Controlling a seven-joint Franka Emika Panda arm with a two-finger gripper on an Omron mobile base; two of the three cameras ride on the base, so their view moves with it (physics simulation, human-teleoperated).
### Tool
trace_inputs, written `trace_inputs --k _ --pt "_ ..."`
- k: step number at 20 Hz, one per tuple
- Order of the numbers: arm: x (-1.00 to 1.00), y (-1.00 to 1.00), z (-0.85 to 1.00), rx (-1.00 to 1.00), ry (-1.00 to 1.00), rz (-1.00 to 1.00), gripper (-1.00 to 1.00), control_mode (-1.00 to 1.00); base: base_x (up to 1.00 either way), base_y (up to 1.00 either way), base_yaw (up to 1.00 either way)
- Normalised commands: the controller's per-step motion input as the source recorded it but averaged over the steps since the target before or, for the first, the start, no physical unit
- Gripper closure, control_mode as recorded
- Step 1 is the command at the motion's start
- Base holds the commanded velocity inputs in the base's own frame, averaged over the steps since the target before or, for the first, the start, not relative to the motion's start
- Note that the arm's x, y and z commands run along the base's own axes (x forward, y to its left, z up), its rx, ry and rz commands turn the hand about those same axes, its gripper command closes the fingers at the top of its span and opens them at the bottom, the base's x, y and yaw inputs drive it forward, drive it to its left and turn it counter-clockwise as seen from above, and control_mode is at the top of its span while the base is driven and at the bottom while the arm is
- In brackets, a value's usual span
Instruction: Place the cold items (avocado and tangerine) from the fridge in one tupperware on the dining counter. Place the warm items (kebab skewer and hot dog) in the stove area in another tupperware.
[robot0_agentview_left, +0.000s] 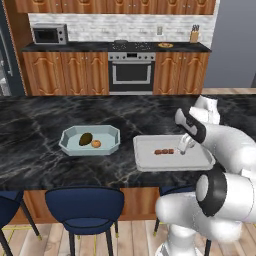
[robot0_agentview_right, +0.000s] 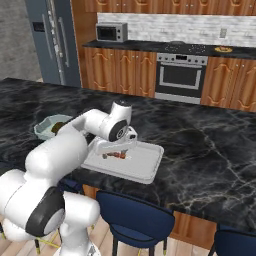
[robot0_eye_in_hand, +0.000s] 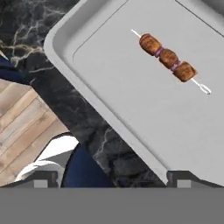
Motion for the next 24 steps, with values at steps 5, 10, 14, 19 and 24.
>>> trace_inputs --k 5,10,14,19,24 --pt "-1.0 0.29 0.61 0.01 -0.05 -0.55 -1.0 -1.0 0.0 0.0 0.0" --pt "-0.91 0.33 0.62 0.0 -0.04 -0.54 -1.0 -1.0 0.0 0.0 0.0" --pt "-0.76 0.34 0.7 0.0 -0.06 -0.47 -1.0 -1.0 0.0 0.0 0.0" --pt "-0.69 0.11 0.81 0.0 -0.12 -0.4 -1.0 -1.0 0.0 0.0 0.0" --pt "0.0 0.0 0.0 0.0 0.0 0.0 -1.0 1.0 -0.67 0.0 -0.37"
